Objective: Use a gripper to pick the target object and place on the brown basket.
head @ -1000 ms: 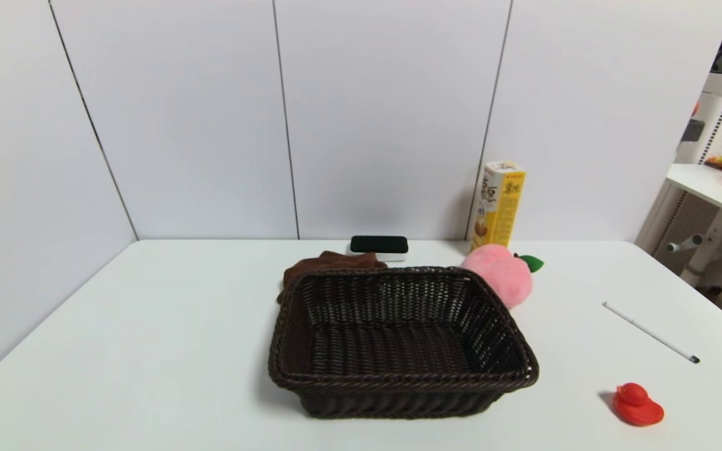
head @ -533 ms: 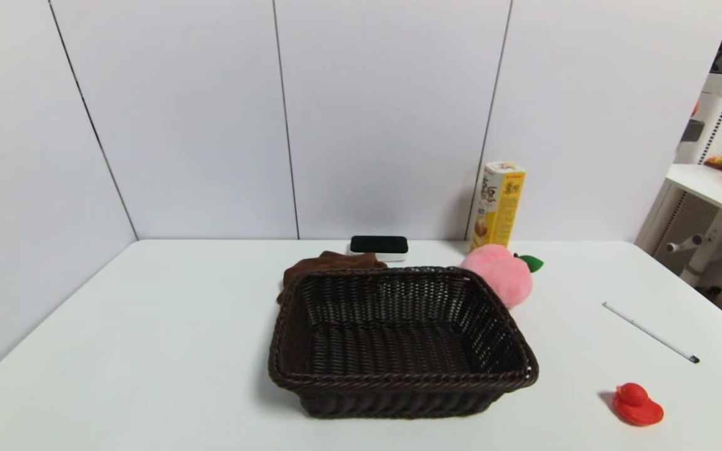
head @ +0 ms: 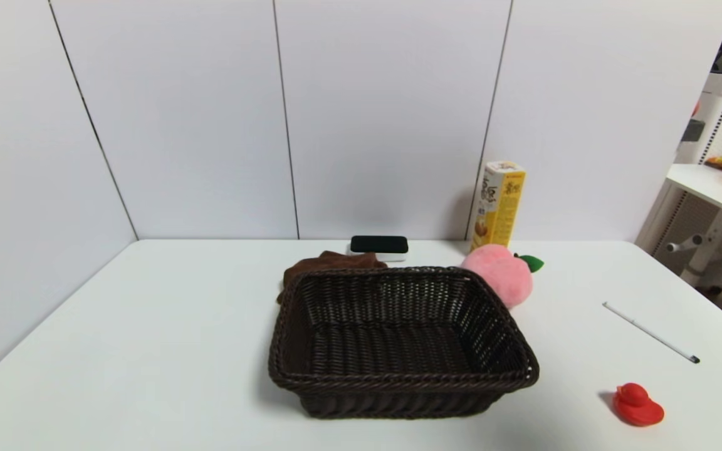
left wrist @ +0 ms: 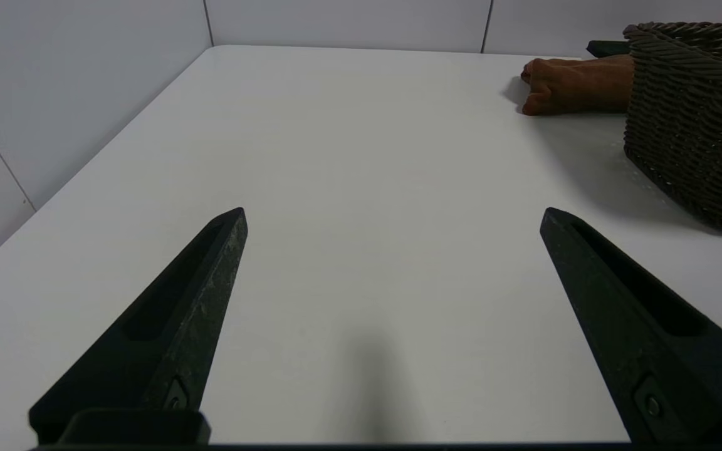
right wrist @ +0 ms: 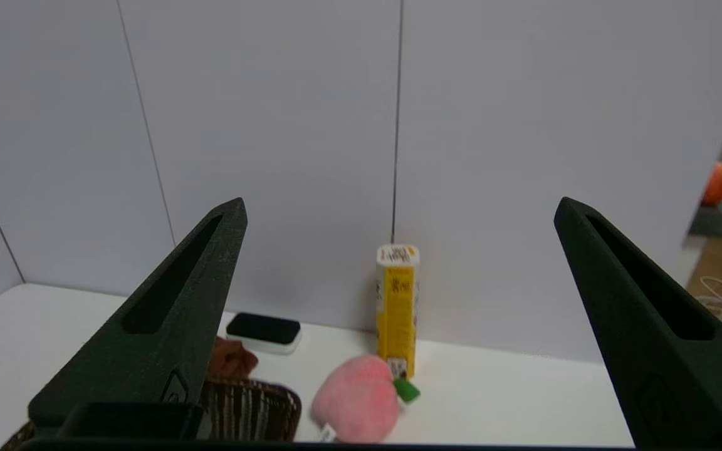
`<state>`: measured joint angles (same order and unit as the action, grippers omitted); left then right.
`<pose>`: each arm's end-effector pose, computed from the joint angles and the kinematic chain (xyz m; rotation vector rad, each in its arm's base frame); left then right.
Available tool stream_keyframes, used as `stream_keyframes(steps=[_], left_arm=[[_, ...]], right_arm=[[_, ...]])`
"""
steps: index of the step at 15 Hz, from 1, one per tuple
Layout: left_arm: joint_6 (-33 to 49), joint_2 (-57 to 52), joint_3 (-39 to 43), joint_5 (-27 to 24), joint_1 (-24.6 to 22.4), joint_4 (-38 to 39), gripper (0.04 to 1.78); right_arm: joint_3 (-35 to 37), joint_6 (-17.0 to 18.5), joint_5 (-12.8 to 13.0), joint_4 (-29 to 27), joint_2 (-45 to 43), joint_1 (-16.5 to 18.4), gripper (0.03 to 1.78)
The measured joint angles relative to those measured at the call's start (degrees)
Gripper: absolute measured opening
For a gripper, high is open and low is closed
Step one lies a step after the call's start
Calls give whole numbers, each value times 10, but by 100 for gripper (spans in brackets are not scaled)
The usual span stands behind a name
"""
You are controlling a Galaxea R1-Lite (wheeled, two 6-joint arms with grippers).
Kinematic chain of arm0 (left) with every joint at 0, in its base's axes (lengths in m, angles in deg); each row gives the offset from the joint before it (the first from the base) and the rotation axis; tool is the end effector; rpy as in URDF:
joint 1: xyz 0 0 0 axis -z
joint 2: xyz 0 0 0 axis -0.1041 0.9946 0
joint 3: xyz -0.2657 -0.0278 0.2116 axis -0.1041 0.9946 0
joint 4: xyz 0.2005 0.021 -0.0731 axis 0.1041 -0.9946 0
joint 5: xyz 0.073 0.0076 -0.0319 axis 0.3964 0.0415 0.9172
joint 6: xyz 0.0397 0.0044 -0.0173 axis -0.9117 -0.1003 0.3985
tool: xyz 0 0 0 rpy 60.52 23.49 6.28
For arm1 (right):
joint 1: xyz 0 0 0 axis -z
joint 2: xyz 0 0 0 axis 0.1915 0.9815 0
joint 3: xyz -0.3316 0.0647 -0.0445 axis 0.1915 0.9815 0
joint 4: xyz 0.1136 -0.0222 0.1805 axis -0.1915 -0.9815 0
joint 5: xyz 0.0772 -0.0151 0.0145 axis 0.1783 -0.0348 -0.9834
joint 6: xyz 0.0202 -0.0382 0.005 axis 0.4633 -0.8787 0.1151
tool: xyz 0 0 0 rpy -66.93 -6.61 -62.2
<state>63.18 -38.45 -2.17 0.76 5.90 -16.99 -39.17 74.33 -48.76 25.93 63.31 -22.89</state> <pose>-0.0166 0.0008 0.0757 -0.0486 -0.0029 0.0193 0.1066 0.0208 0.4254 0.0130 -0.2137 0.1711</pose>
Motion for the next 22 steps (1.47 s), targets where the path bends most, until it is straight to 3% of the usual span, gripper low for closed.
stream_keyframes(steps=[6,8,11,15,18,22], left_arm=[[0,0,0,0,0,0,169],[0,0,0,0,0,0,169],[0,0,0,0,0,0,169],[0,0,0,0,0,0,169],[0,0,0,0,0,0,169],[0,0,0,0,0,0,169]], right_arm=[[-241,-71,-1,0,253,-36,169],[-301,-98,-13,0,330,-39,169],[-356,-145,-60,0,431,-41,169],[-394,-245,-138,0,547,-41,169],[-413,-288,-191,0,617,-45,169],[-429,-339,-224,41,699,-49,169]])
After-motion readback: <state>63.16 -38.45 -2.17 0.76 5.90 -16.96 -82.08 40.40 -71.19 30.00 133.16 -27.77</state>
